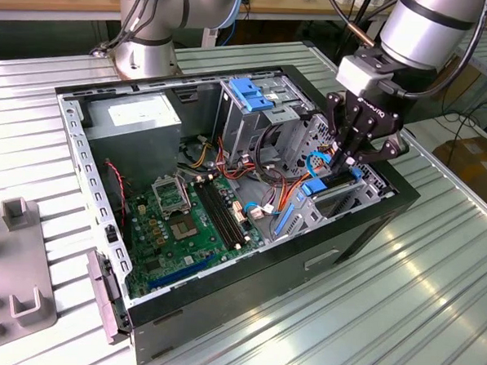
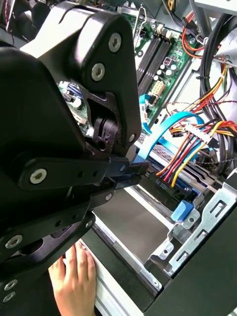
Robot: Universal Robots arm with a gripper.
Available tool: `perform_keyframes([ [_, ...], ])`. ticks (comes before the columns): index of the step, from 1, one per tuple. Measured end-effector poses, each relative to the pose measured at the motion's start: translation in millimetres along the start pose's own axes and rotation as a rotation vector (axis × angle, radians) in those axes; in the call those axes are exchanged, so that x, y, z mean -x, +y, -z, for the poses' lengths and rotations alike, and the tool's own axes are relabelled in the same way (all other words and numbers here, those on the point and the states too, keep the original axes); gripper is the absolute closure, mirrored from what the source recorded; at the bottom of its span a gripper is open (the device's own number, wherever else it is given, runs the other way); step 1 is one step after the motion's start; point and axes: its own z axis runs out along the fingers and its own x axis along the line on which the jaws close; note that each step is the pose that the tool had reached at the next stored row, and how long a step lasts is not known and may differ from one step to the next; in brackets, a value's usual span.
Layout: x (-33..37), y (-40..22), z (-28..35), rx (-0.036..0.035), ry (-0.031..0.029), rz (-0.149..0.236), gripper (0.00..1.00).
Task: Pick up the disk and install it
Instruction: 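Insert the second disk wire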
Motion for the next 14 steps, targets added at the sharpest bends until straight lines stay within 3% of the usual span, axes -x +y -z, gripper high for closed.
perform_keyframes([
  [3,0.0,1.3,-0.3,-0.0104,-0.0013,0.000,0.84],
  [4,-0.6,1.8,-0.4,-0.0128,-0.0055,0.000,0.84],
  [6,-2.1,2.0,-0.9,-0.0142,-0.0117,0.000,0.84],
  [14,-3.7,2.5,-4.6,-0.0182,-0.0134,-0.001,0.84],
])
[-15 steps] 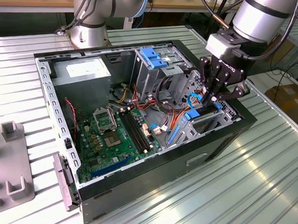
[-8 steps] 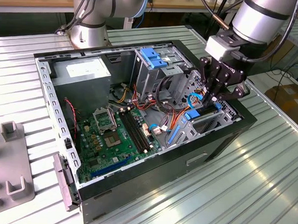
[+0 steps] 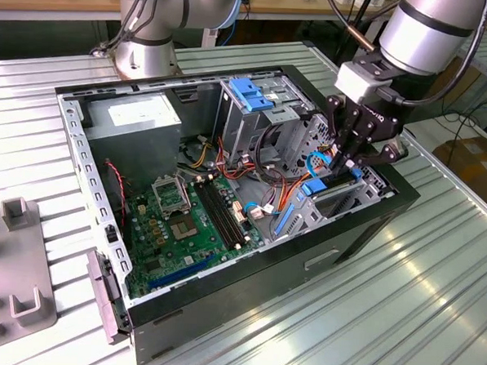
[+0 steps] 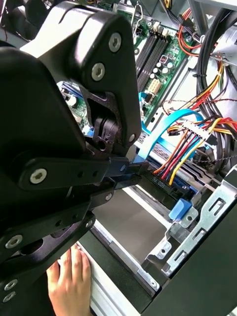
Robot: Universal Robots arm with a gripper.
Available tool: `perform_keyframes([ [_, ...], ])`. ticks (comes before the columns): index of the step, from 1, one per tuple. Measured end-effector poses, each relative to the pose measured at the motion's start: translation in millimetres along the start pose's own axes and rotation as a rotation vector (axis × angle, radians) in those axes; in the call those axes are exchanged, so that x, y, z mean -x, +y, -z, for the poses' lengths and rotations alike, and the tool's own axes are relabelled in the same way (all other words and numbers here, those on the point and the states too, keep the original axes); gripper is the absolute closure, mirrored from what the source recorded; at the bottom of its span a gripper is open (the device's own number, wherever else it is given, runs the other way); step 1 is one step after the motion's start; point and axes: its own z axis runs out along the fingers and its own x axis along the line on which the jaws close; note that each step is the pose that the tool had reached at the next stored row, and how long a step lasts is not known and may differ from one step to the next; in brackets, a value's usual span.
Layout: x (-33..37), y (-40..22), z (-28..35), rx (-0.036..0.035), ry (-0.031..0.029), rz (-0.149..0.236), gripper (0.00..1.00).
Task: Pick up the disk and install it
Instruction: 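Insert the second disk wire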
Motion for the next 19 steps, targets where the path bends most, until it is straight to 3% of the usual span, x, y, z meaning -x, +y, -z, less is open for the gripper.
perform_keyframes([
  [5,0.0,0.1,-2.7,-0.0049,-0.0034,-0.009,0.84],
  [19,2.2,-0.1,-4.0,-0.0054,-0.0048,0.005,0.84],
])
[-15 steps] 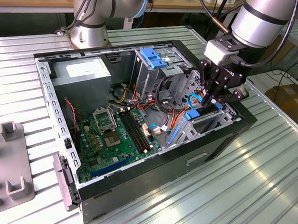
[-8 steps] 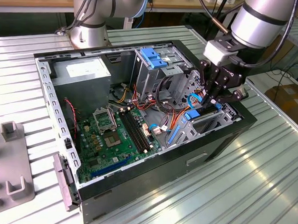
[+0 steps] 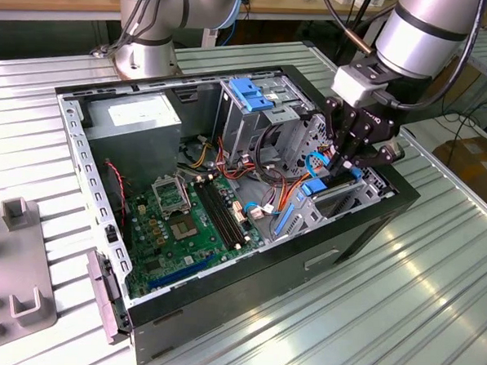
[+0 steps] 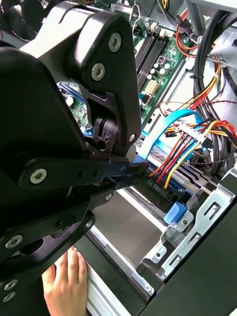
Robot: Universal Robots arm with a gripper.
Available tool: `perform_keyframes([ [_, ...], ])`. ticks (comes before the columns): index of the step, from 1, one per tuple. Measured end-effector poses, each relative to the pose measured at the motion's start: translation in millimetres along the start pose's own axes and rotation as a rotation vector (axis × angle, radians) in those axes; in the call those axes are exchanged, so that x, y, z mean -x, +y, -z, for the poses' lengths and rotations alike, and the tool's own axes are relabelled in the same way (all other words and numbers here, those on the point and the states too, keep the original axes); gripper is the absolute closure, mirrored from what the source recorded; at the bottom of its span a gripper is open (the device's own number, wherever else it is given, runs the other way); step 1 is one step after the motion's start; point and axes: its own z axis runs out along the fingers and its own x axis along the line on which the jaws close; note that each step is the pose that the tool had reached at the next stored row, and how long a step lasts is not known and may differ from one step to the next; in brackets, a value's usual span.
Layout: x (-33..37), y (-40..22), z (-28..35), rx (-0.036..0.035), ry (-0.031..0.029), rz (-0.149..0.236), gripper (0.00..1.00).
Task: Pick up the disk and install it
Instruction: 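Insert the second disk wire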
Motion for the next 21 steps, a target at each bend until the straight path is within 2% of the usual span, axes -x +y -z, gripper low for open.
perform_keyframes([
  [8,0.1,0.0,-2.9,-0.0003,-0.0025,0.008,0.84],
  [11,0.0,0.0,0.2,-0.0003,-0.0025,0.008,0.84],
  [14,-0.2,0.0,0.2,-0.0003,-0.0026,0.008,0.84],
  [21,-1.1,0.1,-4.0,-0.0004,-0.0042,0.008,0.84],
])
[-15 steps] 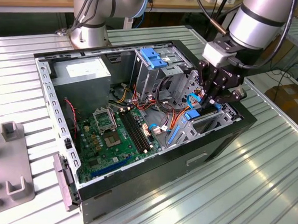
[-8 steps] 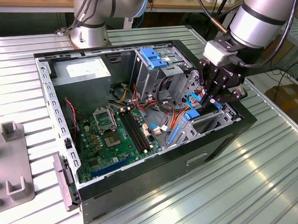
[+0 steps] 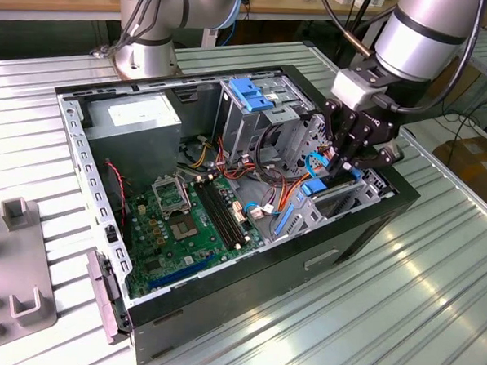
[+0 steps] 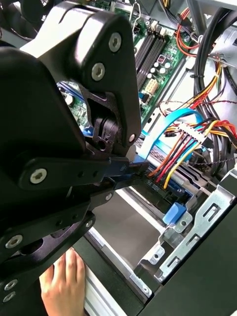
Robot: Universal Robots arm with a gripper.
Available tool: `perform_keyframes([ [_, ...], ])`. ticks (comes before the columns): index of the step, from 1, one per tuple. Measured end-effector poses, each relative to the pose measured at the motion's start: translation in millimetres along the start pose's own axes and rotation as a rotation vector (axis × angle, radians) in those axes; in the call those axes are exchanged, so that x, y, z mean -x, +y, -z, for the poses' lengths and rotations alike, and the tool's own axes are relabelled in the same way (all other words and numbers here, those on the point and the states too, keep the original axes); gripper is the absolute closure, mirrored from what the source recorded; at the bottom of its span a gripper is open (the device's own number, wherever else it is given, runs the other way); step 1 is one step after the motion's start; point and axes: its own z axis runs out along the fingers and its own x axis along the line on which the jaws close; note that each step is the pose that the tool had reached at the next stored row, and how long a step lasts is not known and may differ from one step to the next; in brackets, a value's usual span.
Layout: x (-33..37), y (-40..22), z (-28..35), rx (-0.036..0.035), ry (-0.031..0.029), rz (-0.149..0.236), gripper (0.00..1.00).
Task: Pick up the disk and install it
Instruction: 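Insert the second disk wire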
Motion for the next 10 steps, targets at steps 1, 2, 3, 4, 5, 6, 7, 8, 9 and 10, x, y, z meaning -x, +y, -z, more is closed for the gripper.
perform_keyframes([
  [1,0.0,0.0,-1.0,-0.0001,-0.0007,0.000,0.84],
  [2,0.0,0.0,-1.8,-0.0002,-0.0015,0.000,0.84],
  [3,0.0,0.0,-2.8,-0.0001,-0.0022,0.000,0.84],
  [4,0.1,0.0,-3.7,-0.0002,-0.0032,0.000,0.84],
  [5,0.0,0.0,-4.7,-0.0003,-0.0043,0.000,0.84],
  [6,0.1,0.1,-6.5,-0.0004,-0.0062,0.000,0.84],
  [7,0.1,0.0,-7.3,-0.0004,-0.0065,0.000,0.84],
  [8,0.1,0.0,-7.4,-0.0005,-0.0064,0.000,0.84],
  [9,0.1,0.0,-7.5,-0.0005,-0.0065,0.000,0.84],
  [10,0.1,0.0,-7.6,-0.0005,-0.0068,0.000,0.84],
])
